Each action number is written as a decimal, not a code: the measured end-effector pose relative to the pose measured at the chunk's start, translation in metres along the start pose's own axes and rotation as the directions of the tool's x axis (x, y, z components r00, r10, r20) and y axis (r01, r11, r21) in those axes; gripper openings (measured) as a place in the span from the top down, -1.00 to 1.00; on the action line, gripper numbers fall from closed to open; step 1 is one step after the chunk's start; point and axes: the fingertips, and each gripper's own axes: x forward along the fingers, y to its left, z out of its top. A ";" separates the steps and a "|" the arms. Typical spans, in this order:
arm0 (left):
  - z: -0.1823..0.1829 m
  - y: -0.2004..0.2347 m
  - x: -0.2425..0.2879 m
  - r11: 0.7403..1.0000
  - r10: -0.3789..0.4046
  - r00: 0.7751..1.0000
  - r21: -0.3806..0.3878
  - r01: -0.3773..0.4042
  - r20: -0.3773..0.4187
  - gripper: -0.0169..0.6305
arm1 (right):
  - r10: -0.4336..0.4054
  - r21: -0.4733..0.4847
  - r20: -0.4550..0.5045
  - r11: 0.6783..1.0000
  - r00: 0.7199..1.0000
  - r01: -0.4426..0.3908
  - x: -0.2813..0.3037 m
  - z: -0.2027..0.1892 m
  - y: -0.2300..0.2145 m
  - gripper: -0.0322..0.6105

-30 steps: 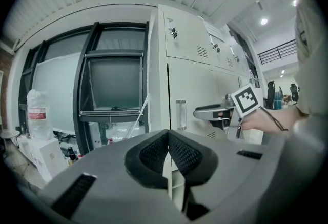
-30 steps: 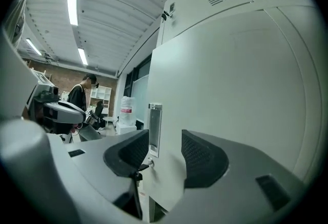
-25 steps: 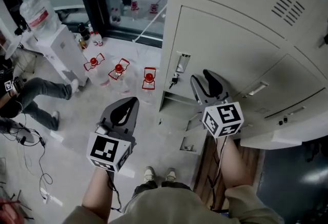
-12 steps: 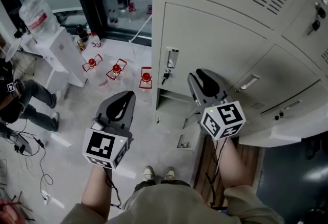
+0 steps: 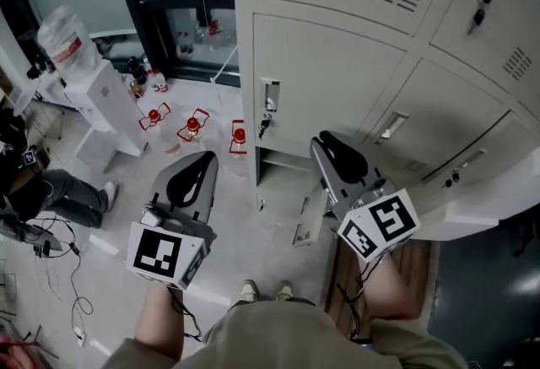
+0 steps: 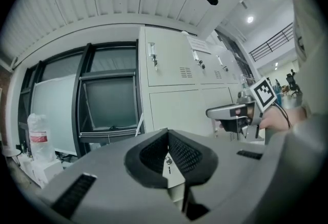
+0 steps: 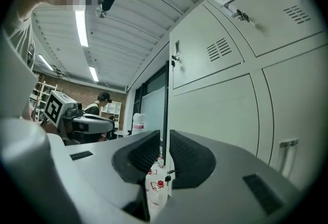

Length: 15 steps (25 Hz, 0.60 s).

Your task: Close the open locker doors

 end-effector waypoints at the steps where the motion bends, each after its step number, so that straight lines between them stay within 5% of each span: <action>1: 0.002 -0.003 -0.004 1.000 -0.002 1.000 0.001 0.002 -0.001 0.93 | 0.001 0.000 0.002 1.000 1.000 -0.001 -0.007 0.002 0.004 0.71; 15: -0.016 -0.058 -0.045 0.996 -0.087 0.996 0.013 0.087 -0.009 0.93 | -0.025 0.030 -0.011 0.999 1.000 0.025 -0.085 -0.001 0.033 0.88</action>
